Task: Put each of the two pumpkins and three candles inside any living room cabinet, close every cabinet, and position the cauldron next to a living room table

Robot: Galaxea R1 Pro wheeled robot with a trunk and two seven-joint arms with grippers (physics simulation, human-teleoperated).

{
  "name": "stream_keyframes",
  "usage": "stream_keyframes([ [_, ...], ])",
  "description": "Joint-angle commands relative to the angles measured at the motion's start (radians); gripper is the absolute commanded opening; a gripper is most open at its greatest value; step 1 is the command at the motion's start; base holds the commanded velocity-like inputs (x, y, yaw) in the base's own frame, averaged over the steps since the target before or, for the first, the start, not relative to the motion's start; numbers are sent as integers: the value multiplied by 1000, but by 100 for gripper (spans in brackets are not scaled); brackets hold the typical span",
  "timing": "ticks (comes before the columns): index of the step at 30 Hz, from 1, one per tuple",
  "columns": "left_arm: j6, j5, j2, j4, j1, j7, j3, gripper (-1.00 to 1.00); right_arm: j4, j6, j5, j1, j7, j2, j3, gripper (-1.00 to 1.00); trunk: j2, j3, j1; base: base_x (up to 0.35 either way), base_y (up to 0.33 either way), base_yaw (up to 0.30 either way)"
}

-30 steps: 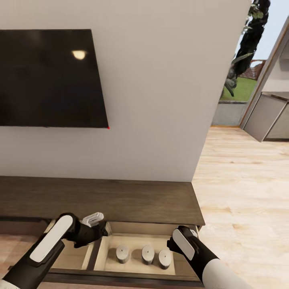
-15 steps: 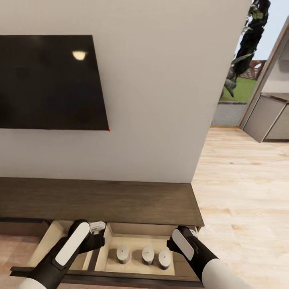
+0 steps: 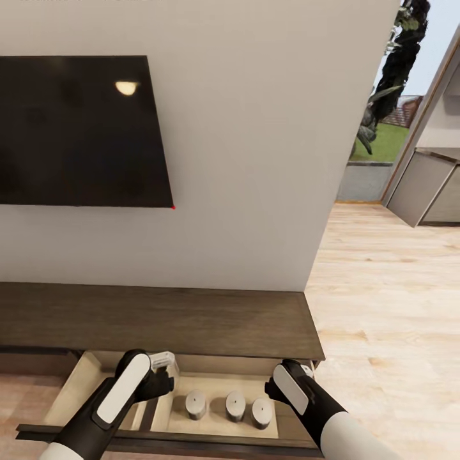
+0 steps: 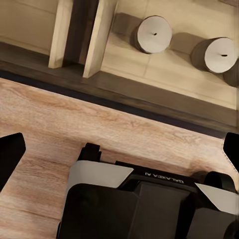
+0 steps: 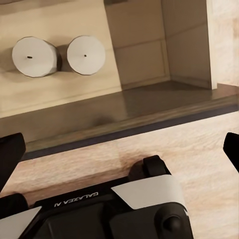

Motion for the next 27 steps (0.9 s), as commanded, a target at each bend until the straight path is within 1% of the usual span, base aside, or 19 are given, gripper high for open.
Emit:
stream_keyframes([
  [1, 1, 11, 1, -2, -1, 10, 2, 100, -1, 2, -8, -1, -9, 0, 6, 100, -1, -1, 0, -26, 0, 0],
  [3, 1, 13, 1, -1, -1, 9, 7, 100, -1, 2, -7, -1, -10, 0, 7, 100, -1, -1, 0, -97, 0, 0],
  [7, 1, 14, 1, 0, -1, 7, 12, 100, -1, 1, -6, -1, -10, 0, 8, 100, -1, -1, 0, -240, 0, 0],
  [27, 2, 16, 4, -1, 0, 6, 14, 100, -2, 1, -6, -1, -10, 0, 10, 100, -1, -1, 0, -315, 0, 0],
])
